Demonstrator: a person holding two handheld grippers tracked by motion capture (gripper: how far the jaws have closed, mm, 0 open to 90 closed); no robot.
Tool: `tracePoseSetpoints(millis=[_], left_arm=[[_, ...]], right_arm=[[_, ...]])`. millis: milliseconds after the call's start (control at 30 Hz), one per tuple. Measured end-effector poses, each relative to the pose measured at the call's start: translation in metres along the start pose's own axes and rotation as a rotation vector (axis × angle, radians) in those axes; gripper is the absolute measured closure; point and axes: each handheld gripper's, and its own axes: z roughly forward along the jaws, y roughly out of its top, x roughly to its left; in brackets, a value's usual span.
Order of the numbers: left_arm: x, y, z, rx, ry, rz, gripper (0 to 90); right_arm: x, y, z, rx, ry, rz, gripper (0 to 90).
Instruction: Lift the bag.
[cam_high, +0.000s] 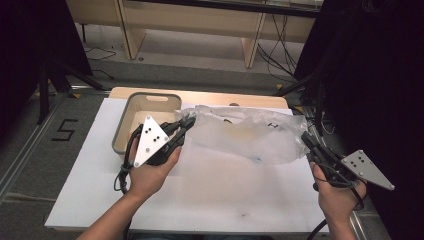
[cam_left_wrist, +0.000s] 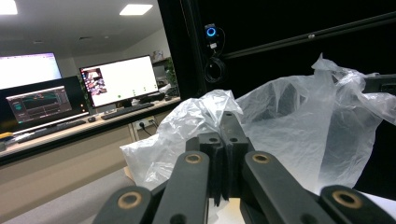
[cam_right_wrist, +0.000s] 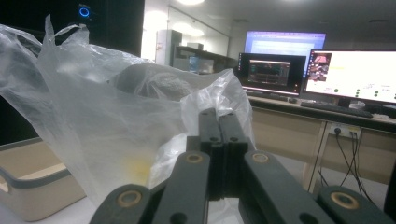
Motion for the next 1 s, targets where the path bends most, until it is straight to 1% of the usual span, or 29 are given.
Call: tracePoseSetpoints(millis=[167, 433, 567, 867, 1000], left_arm=[[0.002, 0.001, 0.001, -0.005, 0.007, -0.002, 89.1], [0.000, 0.004, 0.001, -0.017, 0.004, -0.005, 89.2], [0.000, 0.008, 0.000, -0.029, 0.006, 0.000, 89.2], [0.000, 0.012, 0.001, -0.038, -0.001, 0.001, 89.1], [0.001, 0.014, 0.005, -0.043, 0.002, 0.002, 89.1]], right_arm=[[0.000, 0.001, 0.001, -0.004, -0.003, 0.003, 90.0], [0.000, 0.003, 0.002, -0.010, -0.007, 0.002, 90.0], [0.000, 0.006, 0.001, -0.022, -0.011, 0.002, 90.0], [-0.002, 0.009, 0.001, -0.037, -0.027, 0.005, 90.0], [-0.004, 0.011, 0.004, -0.044, -0.031, -0.008, 90.0]])
